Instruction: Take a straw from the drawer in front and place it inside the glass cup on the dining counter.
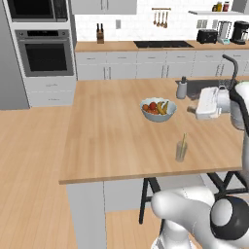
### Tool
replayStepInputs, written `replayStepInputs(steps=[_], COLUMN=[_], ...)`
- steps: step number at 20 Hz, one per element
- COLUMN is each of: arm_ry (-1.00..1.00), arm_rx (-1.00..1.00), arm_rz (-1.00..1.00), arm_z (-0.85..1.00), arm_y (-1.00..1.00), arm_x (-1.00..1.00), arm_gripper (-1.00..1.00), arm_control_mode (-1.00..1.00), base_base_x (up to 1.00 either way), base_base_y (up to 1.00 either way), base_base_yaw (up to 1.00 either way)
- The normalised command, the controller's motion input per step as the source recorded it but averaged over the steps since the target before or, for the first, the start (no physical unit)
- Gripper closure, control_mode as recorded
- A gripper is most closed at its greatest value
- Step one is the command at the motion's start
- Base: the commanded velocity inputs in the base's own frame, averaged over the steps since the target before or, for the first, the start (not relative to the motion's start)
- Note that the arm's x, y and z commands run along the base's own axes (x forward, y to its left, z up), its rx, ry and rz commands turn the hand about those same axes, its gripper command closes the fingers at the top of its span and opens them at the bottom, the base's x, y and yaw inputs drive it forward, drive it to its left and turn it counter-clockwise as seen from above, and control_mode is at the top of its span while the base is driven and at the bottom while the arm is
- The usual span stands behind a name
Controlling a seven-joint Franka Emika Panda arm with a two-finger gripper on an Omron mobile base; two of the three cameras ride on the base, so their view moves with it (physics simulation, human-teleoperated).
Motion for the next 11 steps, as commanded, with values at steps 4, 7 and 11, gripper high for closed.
replayStepInputs(steps=[4, 7, 11], arm_ry=[0.00, 0.02, 0.15], arm_rx=[-0.43, -0.45, -0.41], arm_rz=[0.00, 0.00, 0.00], arm_z=[0.86, 0.60, 0.30], arm_y=[1.00, 0.93, 0.78], arm_x=[-0.59, -0.50, -0.36], arm_gripper=[-1.00, -1.00, -1.00], arm_control_mode=[-1.00, -1.00, -1.00], base_base_x=[0.00, 0.00, 0.00], base_base_y=[0.00, 0.00, 0.00], base_base_yaw=[0.00, 0.00, 0.00])
